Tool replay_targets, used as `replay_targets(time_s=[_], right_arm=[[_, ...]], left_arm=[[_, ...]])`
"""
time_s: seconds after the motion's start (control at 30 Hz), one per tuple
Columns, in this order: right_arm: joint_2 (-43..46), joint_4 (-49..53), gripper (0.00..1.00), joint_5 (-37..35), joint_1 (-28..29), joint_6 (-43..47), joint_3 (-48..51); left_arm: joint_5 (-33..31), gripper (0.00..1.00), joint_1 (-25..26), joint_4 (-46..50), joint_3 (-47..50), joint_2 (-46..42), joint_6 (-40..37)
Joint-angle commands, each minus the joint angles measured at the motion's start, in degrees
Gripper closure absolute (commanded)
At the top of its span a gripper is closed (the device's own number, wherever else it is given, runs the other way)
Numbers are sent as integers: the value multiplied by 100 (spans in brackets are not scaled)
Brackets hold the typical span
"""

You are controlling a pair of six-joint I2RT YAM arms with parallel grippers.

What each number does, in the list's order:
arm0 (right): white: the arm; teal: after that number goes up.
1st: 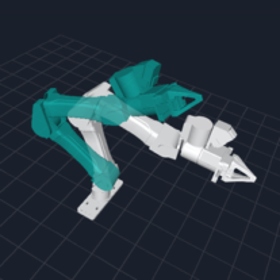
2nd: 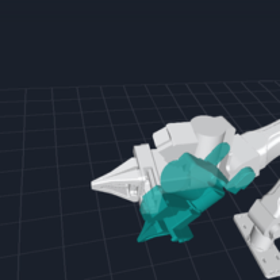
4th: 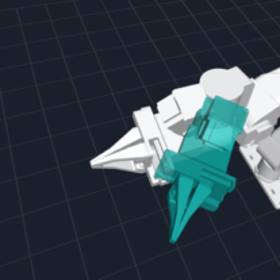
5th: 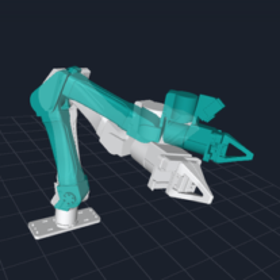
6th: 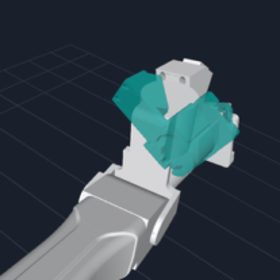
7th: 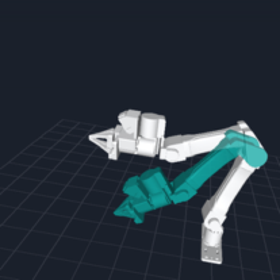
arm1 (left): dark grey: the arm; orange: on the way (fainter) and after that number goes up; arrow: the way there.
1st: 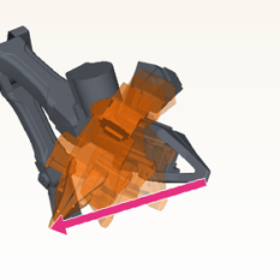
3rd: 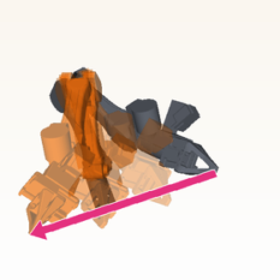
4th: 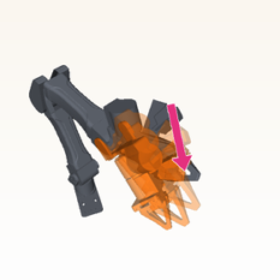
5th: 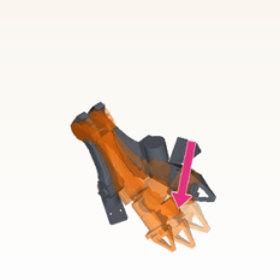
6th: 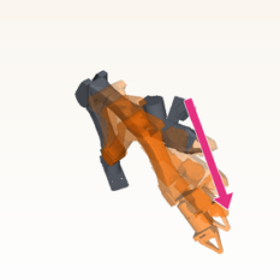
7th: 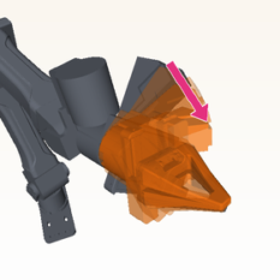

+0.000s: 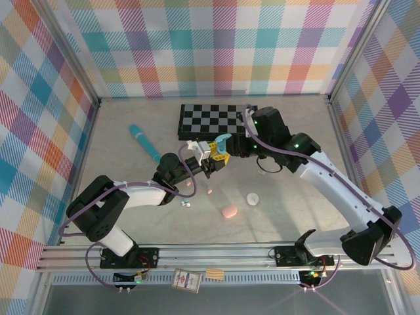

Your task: Insert the wireless bluetooth earbuds into the charging case

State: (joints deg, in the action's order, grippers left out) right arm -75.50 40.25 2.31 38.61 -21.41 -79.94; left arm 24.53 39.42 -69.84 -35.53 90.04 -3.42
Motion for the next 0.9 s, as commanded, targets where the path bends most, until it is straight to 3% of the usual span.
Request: replay_targets(time_s=[0.0,0.4,0.87], right_arm=[[-131,211,58,-46,-3,421,-280],[-465,161,67,-79,-3,485,-379],[-219,127,78,11,-3,488,-287]], left_arm=[[143,73,48,-337,-33,-143,65],[290,73,48,-214,37,-292,14],[202,73,42,-154,-24,-230,6]])
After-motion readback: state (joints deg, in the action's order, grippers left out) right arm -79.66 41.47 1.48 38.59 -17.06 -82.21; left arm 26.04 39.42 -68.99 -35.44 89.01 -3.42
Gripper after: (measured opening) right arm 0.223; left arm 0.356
